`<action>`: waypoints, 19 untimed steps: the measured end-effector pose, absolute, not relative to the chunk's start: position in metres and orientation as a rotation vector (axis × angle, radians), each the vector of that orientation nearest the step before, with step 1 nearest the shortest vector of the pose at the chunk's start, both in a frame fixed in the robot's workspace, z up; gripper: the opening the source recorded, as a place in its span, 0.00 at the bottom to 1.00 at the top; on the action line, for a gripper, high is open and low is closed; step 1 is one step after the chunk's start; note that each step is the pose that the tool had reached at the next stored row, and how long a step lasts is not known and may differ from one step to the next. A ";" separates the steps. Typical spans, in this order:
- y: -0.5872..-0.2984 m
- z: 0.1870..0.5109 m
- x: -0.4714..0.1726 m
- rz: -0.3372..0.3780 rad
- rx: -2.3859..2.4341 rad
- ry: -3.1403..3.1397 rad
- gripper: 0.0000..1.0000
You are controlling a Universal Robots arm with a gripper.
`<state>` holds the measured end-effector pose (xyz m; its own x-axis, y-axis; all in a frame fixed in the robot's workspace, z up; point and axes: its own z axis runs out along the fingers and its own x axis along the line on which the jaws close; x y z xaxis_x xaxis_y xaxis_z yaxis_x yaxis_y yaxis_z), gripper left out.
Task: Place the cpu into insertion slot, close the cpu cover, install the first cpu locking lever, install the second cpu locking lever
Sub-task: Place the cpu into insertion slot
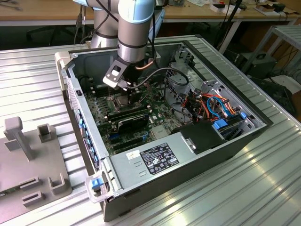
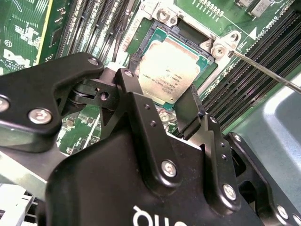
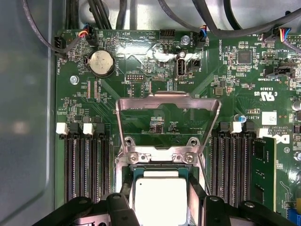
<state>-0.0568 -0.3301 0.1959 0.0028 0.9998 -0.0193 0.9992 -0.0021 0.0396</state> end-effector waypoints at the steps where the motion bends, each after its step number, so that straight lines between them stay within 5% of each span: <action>1: -0.330 0.196 -0.056 0.022 2.195 2.188 0.55; 16: -0.330 0.196 -0.056 0.023 2.195 2.188 0.55; 19: -0.330 0.195 -0.055 0.025 2.195 2.189 0.62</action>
<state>-0.0551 -0.3298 0.1952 0.0035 0.9998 -0.0180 0.9992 -0.0028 0.0408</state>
